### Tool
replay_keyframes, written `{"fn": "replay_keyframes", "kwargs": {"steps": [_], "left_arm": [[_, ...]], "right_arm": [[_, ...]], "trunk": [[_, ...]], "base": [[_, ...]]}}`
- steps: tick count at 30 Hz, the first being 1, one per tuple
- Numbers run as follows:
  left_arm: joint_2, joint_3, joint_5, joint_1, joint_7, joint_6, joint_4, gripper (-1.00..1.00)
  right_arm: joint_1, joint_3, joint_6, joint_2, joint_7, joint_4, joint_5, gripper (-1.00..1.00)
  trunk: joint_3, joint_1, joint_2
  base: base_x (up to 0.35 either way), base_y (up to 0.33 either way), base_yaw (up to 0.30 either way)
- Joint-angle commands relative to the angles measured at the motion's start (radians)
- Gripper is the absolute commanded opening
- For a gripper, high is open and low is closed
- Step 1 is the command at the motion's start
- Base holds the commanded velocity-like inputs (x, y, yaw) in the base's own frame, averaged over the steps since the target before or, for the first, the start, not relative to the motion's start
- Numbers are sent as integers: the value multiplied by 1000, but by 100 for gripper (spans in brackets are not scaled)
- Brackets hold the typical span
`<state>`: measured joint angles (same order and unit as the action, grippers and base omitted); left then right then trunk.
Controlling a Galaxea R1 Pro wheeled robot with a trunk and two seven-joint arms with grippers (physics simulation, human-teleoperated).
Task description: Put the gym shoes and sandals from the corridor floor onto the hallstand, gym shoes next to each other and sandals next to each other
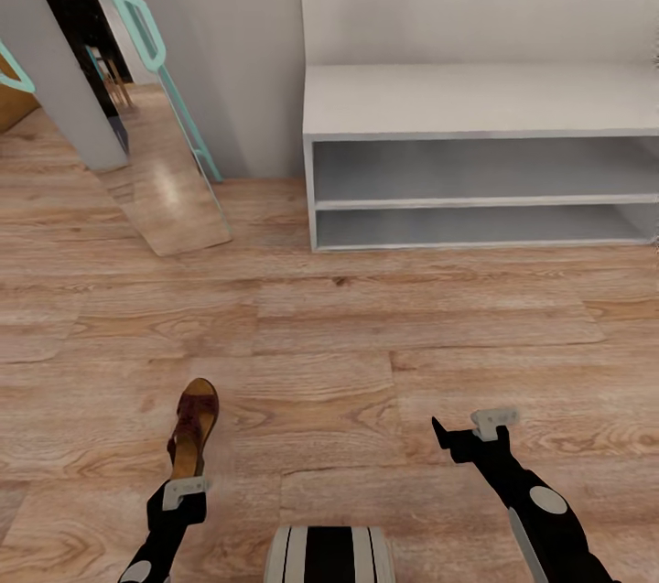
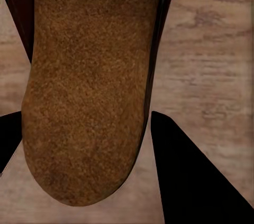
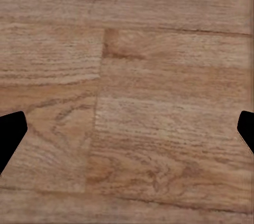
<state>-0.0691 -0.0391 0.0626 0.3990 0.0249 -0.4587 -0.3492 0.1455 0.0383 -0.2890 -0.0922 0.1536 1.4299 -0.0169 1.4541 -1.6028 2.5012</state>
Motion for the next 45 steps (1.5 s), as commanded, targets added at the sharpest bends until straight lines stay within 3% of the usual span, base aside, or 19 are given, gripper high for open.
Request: {"fn": "replay_keyframes", "kwargs": {"steps": [1,6,12,18,25,32,37,45], "left_arm": [[-1,2,3,0,1,-3,1,-100],[-4,2,2,0,1,-3,4,-100],[-8,-6,10,-30,3,-3,10,-100],[-10,-10,14,-64,3,-4,9,-100],[-11,-11,15,-95,3,-5,3,-100],[-10,-12,16,-114,3,-6,4,-100],[-9,-11,16,-126,3,-8,-1,-100],[-7,-10,15,-137,3,-90,8,-100]], "right_arm": [[0,2,-5,0,6,2,-2,100],[0,4,-4,0,6,-1,-3,100],[-8,13,27,-10,5,-59,-20,100],[-40,100,269,-8,6,-246,-26,100],[-45,130,471,-10,5,-469,-26,100],[-46,134,617,-10,5,-662,-25,100],[-46,134,736,-7,4,-759,-25,100],[-46,132,782,0,4,-817,-27,100]], "trunk": [[-3,1,0],[-23,3,-1],[-46,26,-43],[-74,49,-85],[-107,76,-134],[-139,103,-183],[-147,103,-183],[-160,103,-183]], "base": [[0,0,0],[0,0,0],[0,0,-28],[0,0,-67],[0,0,-69],[0,0,-69],[0,0,-69],[0,0,-69]]}}
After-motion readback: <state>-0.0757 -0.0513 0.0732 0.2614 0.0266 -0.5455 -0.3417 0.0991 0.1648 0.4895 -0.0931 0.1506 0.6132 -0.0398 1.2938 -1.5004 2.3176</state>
